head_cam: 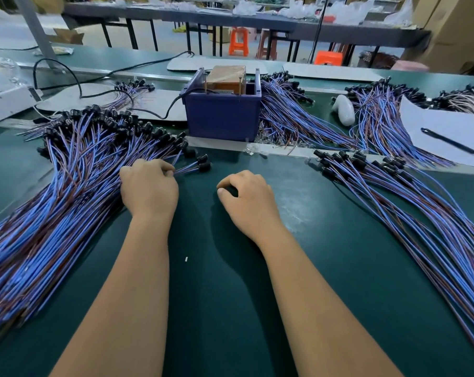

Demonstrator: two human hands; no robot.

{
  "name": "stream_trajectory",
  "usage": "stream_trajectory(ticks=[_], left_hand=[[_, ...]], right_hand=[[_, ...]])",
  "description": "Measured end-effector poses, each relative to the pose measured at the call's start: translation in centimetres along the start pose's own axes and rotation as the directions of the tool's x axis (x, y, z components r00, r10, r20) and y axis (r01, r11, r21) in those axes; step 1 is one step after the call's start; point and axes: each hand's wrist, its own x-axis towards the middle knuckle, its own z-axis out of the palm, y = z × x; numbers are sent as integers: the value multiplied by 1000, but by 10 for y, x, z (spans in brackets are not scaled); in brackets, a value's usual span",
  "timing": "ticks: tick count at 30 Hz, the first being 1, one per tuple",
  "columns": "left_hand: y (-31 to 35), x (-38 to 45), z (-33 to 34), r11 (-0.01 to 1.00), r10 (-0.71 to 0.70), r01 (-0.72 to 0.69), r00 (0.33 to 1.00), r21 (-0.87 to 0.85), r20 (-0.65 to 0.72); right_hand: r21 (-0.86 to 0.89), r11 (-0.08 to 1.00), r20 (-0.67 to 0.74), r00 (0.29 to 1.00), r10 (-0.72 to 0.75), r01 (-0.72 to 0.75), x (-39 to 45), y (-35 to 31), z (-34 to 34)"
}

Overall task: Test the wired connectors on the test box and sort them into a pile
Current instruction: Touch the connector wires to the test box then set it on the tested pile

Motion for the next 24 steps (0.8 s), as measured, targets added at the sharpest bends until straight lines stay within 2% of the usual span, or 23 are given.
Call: stream_trajectory(ticks=[2, 7, 9, 13, 16, 18, 20, 21, 23, 24], left_hand=[[0, -1, 0, 999, 0, -1, 1000, -55, -12], [2, -1, 2, 999, 13, -15, 999, 39, 48], [1, -1, 4, 1000, 16, -16, 1000, 15, 23], [3, -2, 5, 987, 21, -43, 990, -157, -141], [7, -1, 2, 907, 39, -123, 977, -403, -211], [14, -2, -3, 749, 40, -162, 979, -642, -200], [28, -7, -9, 487, 34, -90, 996, -869, -84], [35, -10, -12, 344, 55, -21, 998, -939, -2], [47, -16, -15, 108, 205, 134, 967, -985, 154], [51, -19, -16, 38, 328, 219, 919, -975, 219]], right_hand=[[-4, 1000, 1, 1000, -1, 1, 0, 0, 0], [-4, 1000, 3, 1000, 0, 0, 0, 0, 1], [-9, 1000, 6, 1000, 3, -3, 0, 0, 1], [3, 1000, 10, 1000, 5, -5, 0, 0, 1], [15, 1000, 0, 1000, -2, 2, 0, 0, 2], [77, 997, -34, 999, 8, -5, -2, -2, 1], [277, 959, -73, 994, 76, -52, -2, -4, -1], [411, 908, -76, 989, 127, -85, -2, -5, -3], [641, 757, -45, 978, 202, -127, -1, -6, -8], [730, 671, -20, 979, 205, -126, 0, -6, -11]])
